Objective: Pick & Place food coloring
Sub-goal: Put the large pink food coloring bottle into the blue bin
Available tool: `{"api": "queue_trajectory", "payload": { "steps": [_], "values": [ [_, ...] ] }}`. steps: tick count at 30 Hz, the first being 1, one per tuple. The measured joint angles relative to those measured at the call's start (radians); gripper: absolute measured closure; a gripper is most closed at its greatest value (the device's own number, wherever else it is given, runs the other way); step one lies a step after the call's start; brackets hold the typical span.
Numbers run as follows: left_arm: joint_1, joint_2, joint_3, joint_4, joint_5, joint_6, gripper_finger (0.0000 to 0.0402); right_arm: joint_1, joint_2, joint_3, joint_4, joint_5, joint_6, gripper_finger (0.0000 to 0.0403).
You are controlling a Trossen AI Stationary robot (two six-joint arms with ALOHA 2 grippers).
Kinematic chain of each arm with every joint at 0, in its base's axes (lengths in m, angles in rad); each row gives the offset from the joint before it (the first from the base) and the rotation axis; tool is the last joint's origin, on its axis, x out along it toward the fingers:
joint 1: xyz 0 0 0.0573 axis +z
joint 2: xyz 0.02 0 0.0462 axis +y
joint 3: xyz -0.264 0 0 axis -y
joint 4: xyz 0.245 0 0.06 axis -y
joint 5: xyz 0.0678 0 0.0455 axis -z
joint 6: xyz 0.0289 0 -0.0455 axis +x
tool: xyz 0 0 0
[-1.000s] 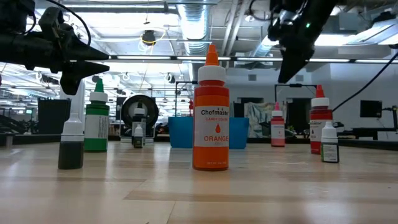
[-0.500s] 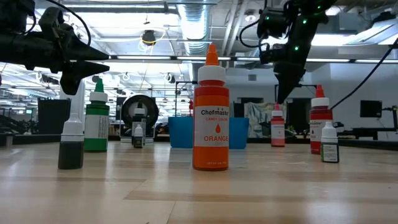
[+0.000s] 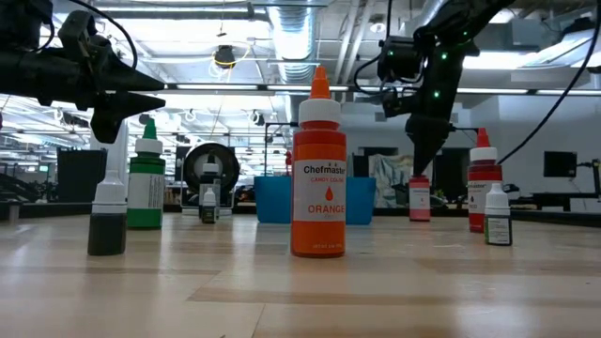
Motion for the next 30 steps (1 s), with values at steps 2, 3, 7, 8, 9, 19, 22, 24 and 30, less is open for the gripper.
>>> {"api": "queue_trajectory", "payload": {
  "steps": [2,3,7,8,9,19,22,24,30],
  "values": [
    [0.0,0.0,0.0,0.0,0.0,0.0,0.0265,-0.001,0.002,0.0,0.001,-0.005,-0.001,0.0153],
    [0.0,0.0,0.0,0.0,0.0,0.0,0.0265,-0.001,0.001,0.0,0.006,-0.006,-0.001,0.0153],
    [0.0,0.0,0.0,-0.001,0.0,0.0,0.0265,-0.001,0.001,0.0,0.017,-0.006,-0.001,0.0154],
    [0.0,0.0,0.0,-0.002,0.0,0.0,0.0265,-0.002,0.001,0.0,0.016,-0.006,-0.001,0.0155],
    [0.0,0.0,0.0,-0.002,0.0,0.0,0.0265,-0.005,0.001,0.0,0.016,-0.007,-0.001,0.0157],
    [0.0,0.0,0.0,-0.002,0.0,0.0,0.0265,-0.006,0.001,0.0,0.016,-0.008,0.0,0.0205],
    [0.0,0.0,0.0,-0.003,0.0,0.0,0.0265,-0.006,0.001,0.0,0.016,-0.007,0.0,0.0224],
    [0.0,0.0,0.0,-0.003,0.0,0.0,0.0265,-0.006,0.001,0.0,0.016,-0.007,0.0,0.0237],
    [0.0,0.0,0.0,-0.003,0.0,0.0,0.0265,-0.006,0.0,0.0,0.016,-0.007,0.002,0.028]
  ]
}}
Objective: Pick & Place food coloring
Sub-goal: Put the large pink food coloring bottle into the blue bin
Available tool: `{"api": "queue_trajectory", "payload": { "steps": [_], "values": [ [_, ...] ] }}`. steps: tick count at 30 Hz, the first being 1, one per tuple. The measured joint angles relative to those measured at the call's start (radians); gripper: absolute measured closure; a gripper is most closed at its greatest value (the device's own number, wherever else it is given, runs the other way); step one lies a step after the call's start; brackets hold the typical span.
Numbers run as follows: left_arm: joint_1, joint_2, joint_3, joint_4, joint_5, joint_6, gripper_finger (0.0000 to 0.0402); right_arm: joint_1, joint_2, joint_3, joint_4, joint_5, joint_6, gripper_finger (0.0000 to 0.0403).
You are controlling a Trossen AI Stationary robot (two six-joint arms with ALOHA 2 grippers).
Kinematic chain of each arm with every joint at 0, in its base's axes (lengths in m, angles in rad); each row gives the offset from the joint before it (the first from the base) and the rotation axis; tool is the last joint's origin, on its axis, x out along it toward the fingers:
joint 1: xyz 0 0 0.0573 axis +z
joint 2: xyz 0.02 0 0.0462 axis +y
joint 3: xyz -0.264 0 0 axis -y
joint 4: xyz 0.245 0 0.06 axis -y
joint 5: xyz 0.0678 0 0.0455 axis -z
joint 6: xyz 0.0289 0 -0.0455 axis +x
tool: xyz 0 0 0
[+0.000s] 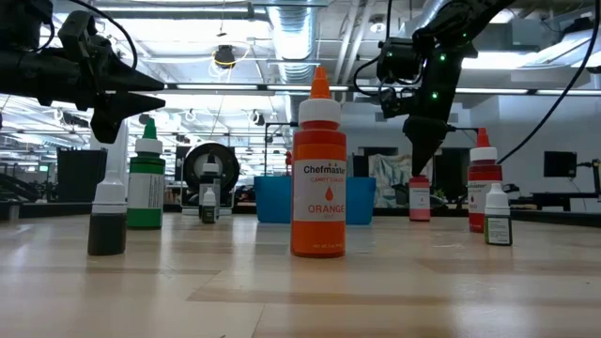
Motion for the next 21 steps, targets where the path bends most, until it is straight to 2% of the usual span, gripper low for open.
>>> {"api": "queue_trajectory", "payload": {
  "steps": [4,12,21],
  "values": [
    [0.0,0.0,0.0,0.0,0.0,0.0,0.0265,0.0,0.0,0.0,0.001,0.001,0.0,0.0296],
    [0.0,0.0,0.0,0.0,0.0,0.0,0.0265,0.0,-0.001,0.0,0.0,0.002,0.017,0.0287],
    [0.0,0.0,0.0,0.0,0.0,0.0,0.0265,0.001,-0.004,0.004,-0.021,-0.001,0.017,0.03]
  ]
}}
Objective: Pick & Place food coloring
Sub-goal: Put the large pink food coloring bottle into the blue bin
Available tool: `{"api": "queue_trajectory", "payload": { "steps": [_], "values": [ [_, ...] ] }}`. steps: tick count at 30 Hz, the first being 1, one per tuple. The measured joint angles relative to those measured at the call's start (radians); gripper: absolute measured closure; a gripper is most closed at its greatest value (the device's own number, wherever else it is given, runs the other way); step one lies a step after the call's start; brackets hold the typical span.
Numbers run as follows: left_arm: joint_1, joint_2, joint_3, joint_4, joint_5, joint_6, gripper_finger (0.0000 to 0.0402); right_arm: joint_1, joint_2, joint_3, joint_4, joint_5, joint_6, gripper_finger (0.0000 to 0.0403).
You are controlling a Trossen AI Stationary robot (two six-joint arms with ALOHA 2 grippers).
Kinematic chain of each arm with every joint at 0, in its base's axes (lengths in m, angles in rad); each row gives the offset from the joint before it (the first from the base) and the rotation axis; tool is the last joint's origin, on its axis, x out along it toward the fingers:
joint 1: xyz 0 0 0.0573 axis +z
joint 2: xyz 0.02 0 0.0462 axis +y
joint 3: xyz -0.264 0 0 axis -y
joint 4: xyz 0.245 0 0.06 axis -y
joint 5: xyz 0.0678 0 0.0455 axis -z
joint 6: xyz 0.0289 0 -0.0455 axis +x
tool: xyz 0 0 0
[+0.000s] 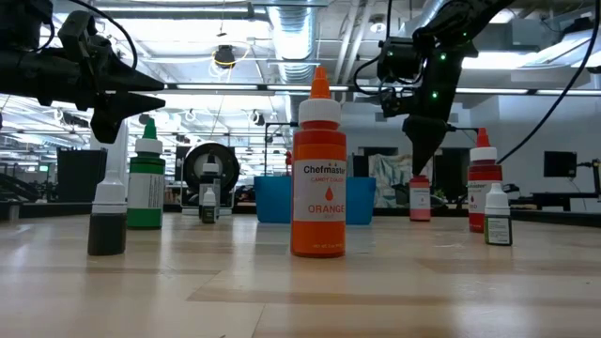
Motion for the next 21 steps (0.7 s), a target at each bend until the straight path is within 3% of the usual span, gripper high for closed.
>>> {"api": "queue_trajectory", "payload": {
  "steps": [21],
  "values": [
    [0.0,0.0,0.0,0.0,0.0,0.0,0.0265,0.063,-0.002,0.427,-0.428,-0.03,0.016,0.03]
  ]
}}
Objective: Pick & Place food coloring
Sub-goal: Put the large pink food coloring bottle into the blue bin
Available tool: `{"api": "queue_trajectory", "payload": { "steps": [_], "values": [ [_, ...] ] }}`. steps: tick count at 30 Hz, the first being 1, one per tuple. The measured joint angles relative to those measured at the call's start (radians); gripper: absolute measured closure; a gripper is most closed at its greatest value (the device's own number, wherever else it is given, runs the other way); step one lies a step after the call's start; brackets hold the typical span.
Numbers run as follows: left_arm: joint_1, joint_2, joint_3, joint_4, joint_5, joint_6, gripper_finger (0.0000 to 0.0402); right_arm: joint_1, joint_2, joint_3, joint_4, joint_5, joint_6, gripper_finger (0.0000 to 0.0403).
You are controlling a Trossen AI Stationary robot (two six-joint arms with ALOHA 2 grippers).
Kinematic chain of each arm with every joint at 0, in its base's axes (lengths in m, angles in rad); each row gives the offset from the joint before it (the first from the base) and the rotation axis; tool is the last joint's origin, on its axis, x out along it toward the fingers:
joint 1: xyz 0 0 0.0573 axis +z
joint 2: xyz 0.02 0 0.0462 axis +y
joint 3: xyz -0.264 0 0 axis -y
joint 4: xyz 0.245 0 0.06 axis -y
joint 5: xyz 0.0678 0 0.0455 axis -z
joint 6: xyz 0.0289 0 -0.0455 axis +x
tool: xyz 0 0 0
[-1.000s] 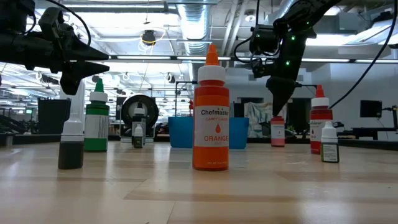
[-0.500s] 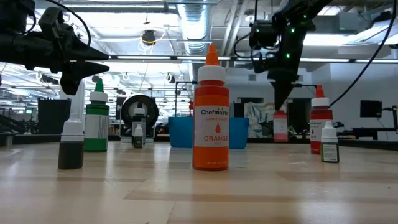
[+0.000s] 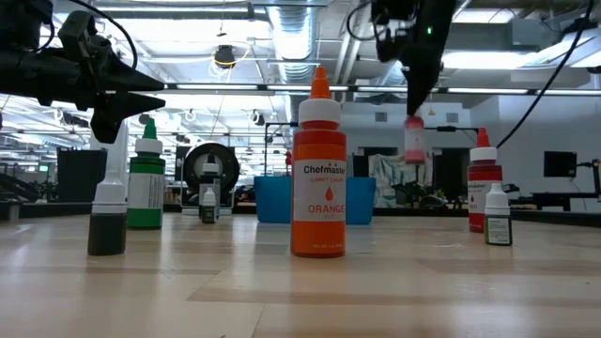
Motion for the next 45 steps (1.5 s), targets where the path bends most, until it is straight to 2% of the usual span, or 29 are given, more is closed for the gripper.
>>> {"api": "queue_trajectory", "payload": {
  "steps": [11,27,36,45],
  "values": [
    [0.0,0.0,0.0,0.0,0.0,0.0,0.0265,0.073,0.0,0.168,-0.1,0.011,0.018,0.03],
    [0.0,0.0,0.0,0.001,0.003,-0.027,0.0265,0.089,0.0,0.175,-0.113,0.01,0.012,0.03],
    [0.0,0.0,0.0,0.001,0.003,-0.035,0.0265,0.114,0.0,0.175,-0.08,0.006,-0.205,0.03],
    [0.0,0.0,0.0,0.001,0.004,-0.037,0.0265,0.188,0.0,0.175,0.039,-0.001,-0.417,0.03]
  ]
}}
